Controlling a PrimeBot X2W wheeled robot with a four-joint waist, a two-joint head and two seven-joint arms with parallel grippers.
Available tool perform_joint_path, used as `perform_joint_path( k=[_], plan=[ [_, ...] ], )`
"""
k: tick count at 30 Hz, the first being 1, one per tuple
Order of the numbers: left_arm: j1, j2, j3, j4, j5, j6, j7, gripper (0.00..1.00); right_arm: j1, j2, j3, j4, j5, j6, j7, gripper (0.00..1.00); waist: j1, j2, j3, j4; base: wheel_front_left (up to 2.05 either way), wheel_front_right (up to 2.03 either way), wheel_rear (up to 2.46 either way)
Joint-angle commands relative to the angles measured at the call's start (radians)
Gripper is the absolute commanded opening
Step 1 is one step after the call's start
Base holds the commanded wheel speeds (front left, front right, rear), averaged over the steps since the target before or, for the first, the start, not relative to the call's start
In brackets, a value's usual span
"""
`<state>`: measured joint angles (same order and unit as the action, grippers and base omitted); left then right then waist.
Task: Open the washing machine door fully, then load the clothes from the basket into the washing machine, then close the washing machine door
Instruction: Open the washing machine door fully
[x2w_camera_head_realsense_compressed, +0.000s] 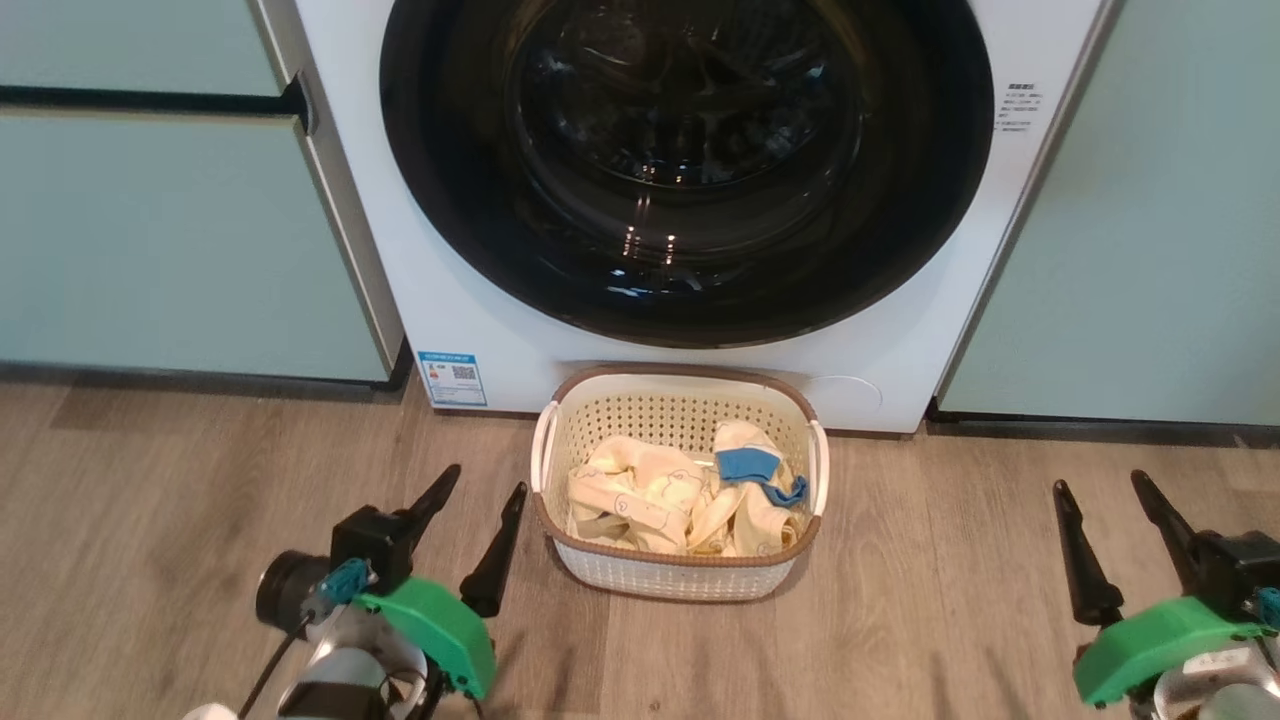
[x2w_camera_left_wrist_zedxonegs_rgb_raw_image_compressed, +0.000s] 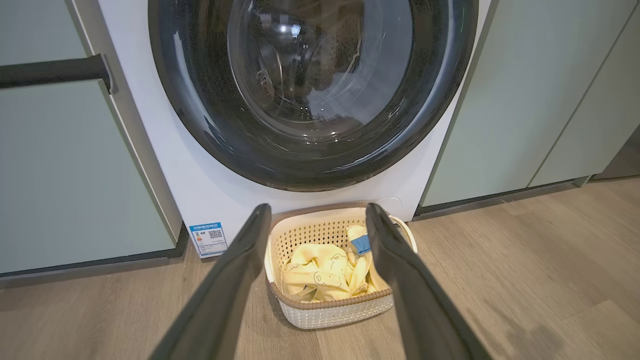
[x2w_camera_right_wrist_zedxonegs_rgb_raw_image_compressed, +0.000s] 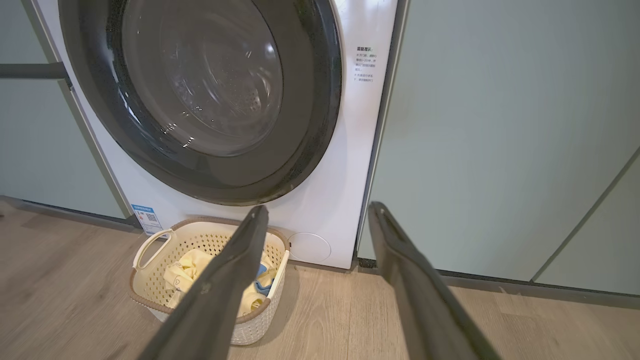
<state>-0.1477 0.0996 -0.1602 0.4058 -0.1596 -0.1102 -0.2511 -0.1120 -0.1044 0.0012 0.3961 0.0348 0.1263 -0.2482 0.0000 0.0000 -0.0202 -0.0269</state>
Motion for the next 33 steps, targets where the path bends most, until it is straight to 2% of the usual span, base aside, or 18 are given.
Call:
perform_joint_path(
  k=[1, 21, 33],
  plan=[
    [-0.059, 0.021, 0.036, -0.031, 0.0, 0.007, -0.011, 1.0, -0.05, -0.016, 0.014, -0.035, -0.003, 0.004, -0.014, 1.0, 0.0, 0.0, 0.002, -0.001, 0.96, 0.96, -1.92],
    [-0.063, 0.02, 0.037, -0.058, -0.009, 0.004, -0.011, 1.0, -0.053, -0.011, 0.004, -0.041, -0.009, 0.004, -0.014, 1.0, 0.0, 0.0, 0.013, -0.016, 1.18, 1.18, -2.35],
    [-0.062, 0.024, 0.037, -0.068, -0.012, -0.003, -0.011, 1.0, -0.056, -0.011, -0.001, -0.039, -0.007, 0.004, -0.014, 1.0, 0.0, 0.0, 0.016, -0.02, 0.39, 0.39, -0.78]
  ],
)
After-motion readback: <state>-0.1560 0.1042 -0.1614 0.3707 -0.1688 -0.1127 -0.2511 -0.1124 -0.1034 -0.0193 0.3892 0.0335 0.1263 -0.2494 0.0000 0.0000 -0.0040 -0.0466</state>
